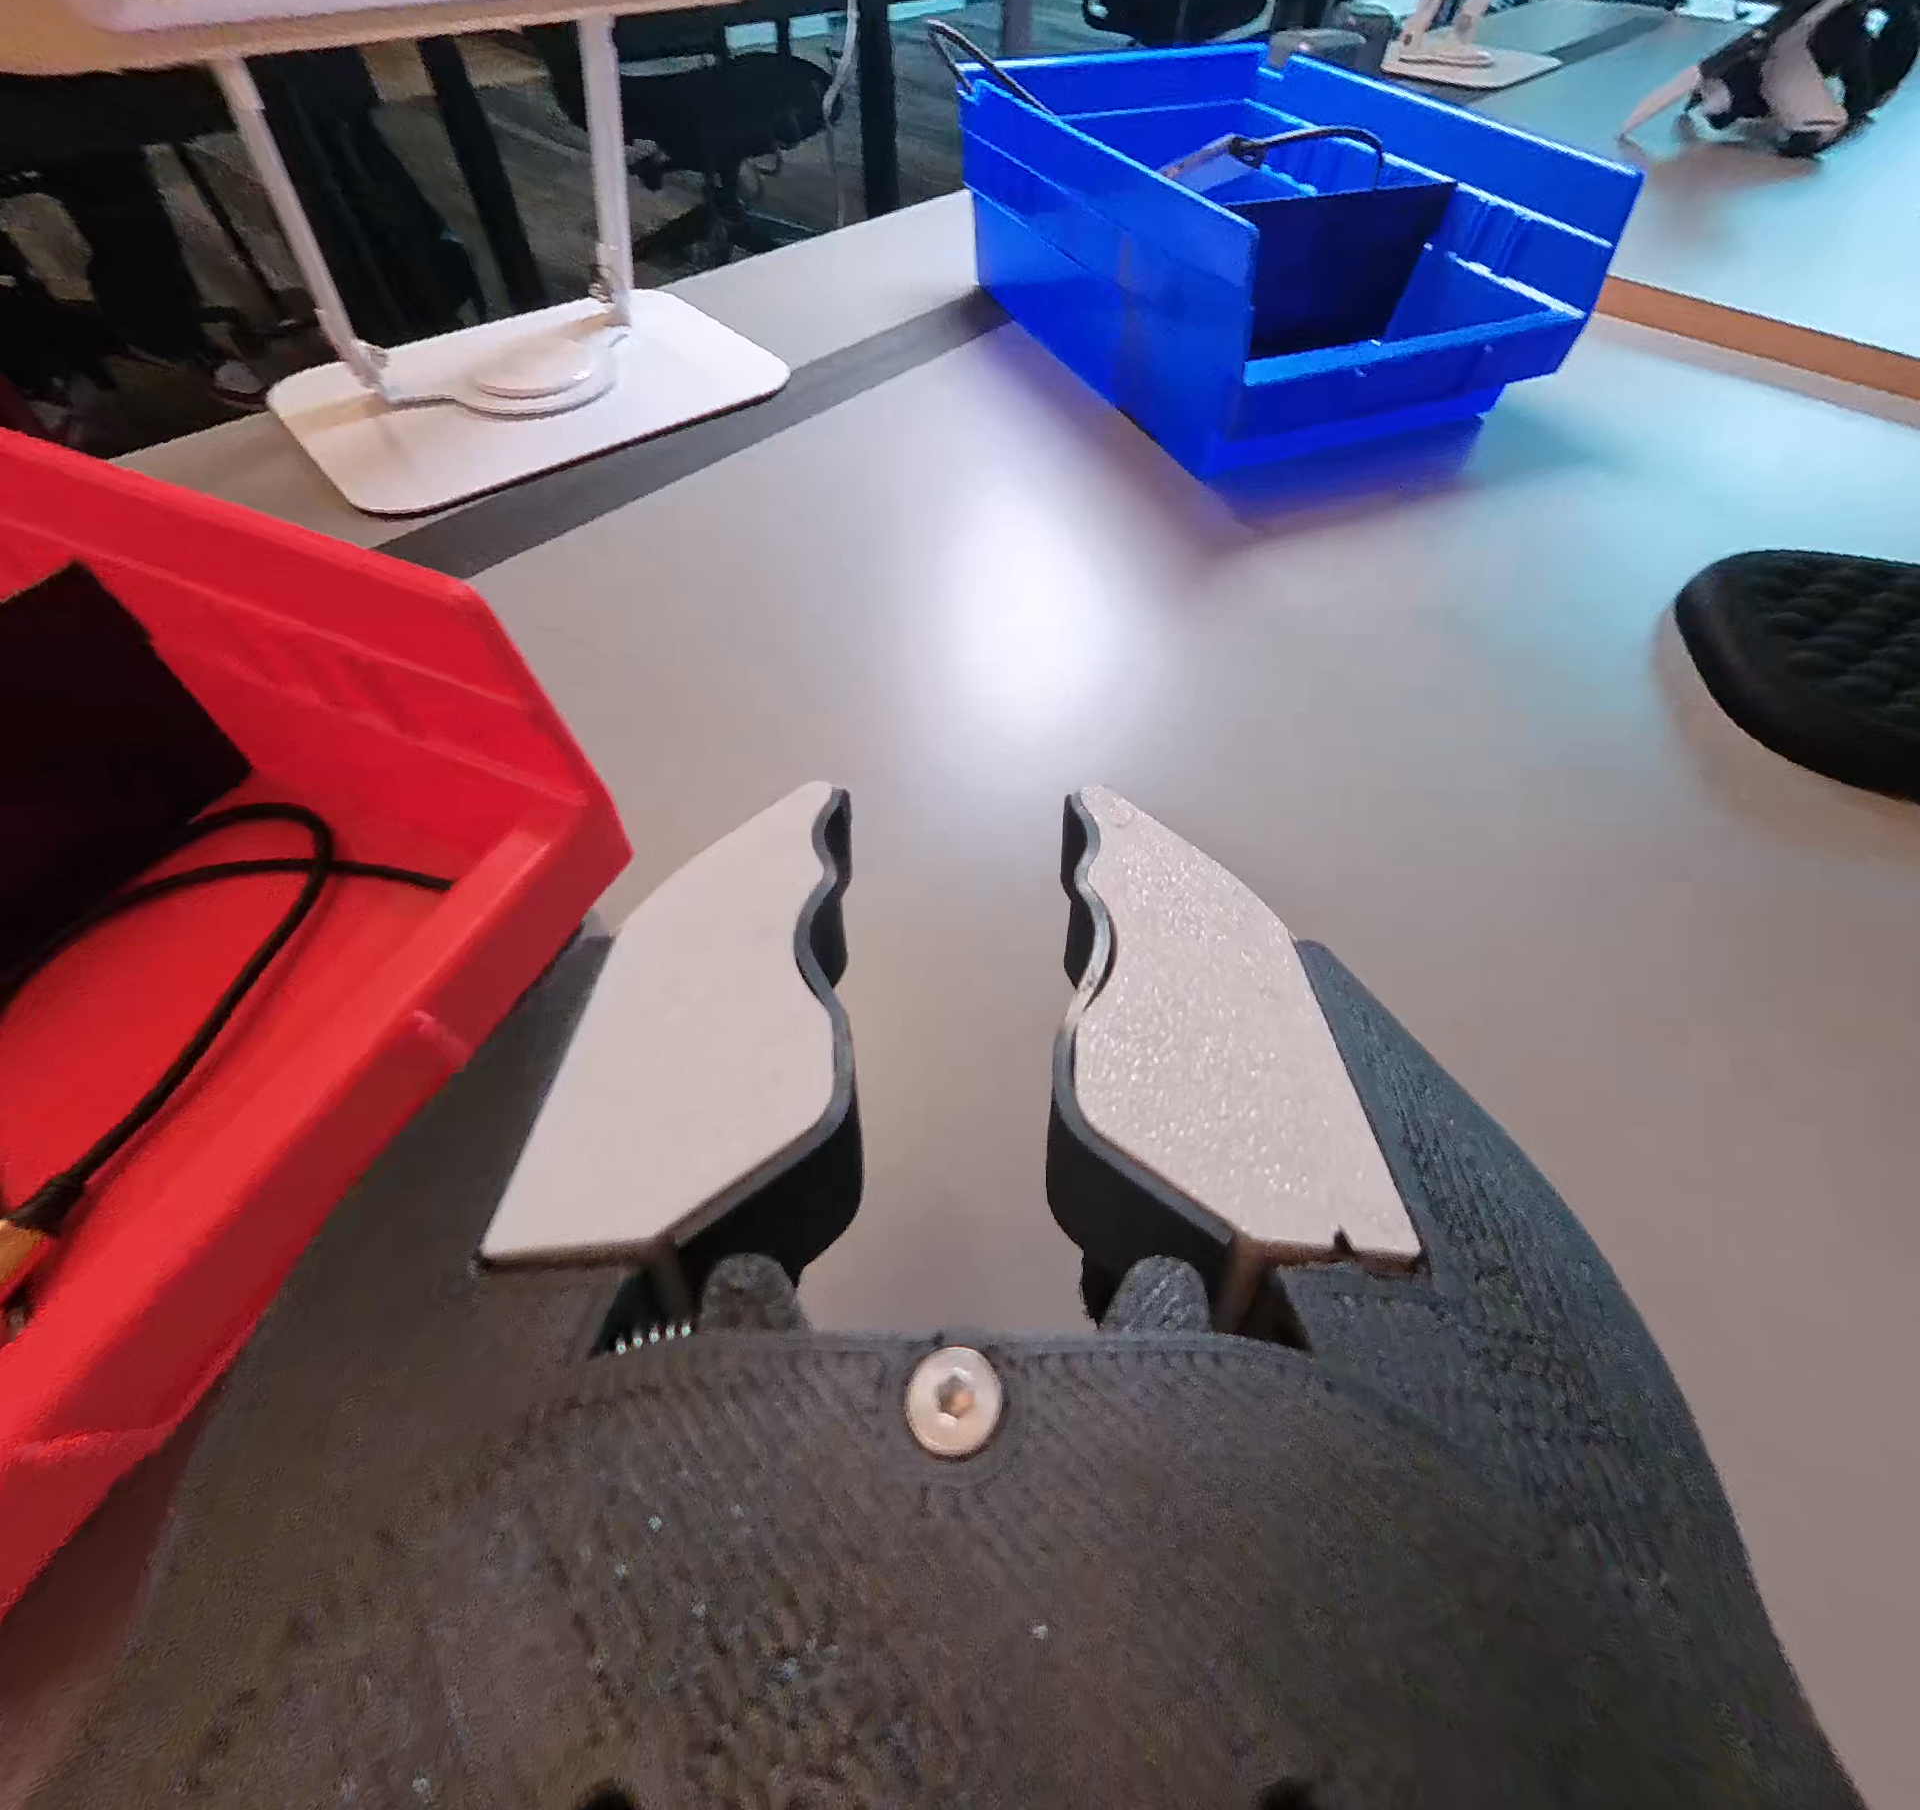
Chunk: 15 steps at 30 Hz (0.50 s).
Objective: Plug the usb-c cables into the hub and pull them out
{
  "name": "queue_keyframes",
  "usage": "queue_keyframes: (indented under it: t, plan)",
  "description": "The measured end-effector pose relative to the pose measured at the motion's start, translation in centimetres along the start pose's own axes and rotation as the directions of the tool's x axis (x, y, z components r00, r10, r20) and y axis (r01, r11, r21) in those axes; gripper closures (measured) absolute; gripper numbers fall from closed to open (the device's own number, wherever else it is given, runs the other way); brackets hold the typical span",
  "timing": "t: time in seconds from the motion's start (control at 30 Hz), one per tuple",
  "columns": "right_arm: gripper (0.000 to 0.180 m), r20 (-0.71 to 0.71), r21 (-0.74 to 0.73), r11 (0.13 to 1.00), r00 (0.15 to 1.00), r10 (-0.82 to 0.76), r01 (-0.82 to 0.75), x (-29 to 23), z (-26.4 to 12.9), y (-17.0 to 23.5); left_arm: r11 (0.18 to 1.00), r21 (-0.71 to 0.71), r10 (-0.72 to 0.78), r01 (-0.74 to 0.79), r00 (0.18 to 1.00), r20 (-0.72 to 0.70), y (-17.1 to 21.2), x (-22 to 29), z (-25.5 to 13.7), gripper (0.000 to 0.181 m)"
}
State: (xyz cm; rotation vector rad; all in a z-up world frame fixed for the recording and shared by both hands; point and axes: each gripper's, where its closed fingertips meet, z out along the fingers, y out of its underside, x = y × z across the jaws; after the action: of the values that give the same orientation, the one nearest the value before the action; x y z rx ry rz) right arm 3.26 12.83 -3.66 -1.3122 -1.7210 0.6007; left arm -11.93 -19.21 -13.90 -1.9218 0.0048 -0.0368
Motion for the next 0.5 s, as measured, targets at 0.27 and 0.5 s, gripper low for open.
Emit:
queue_keyframes:
  t: [0.27, 0.5]
  plan:
    - [0.136, -0.026, 0.356, 0.914, 0.976, 0.216, -0.193, -10.7, 0.0, -0.9, 0.997, 0.058, -0.062, 0.051, 0.978, 0.200, -2.3, -6.3, -3.8, 0.142]
    - [0.135, 0.024, 0.341, 0.920, 0.980, 0.196, -0.192, -15.9, 3.6, 1.9, 0.988, -0.143, -0.005, 0.061, 0.932, 0.363, -5.7, -16.8, -6.2, 0.139]
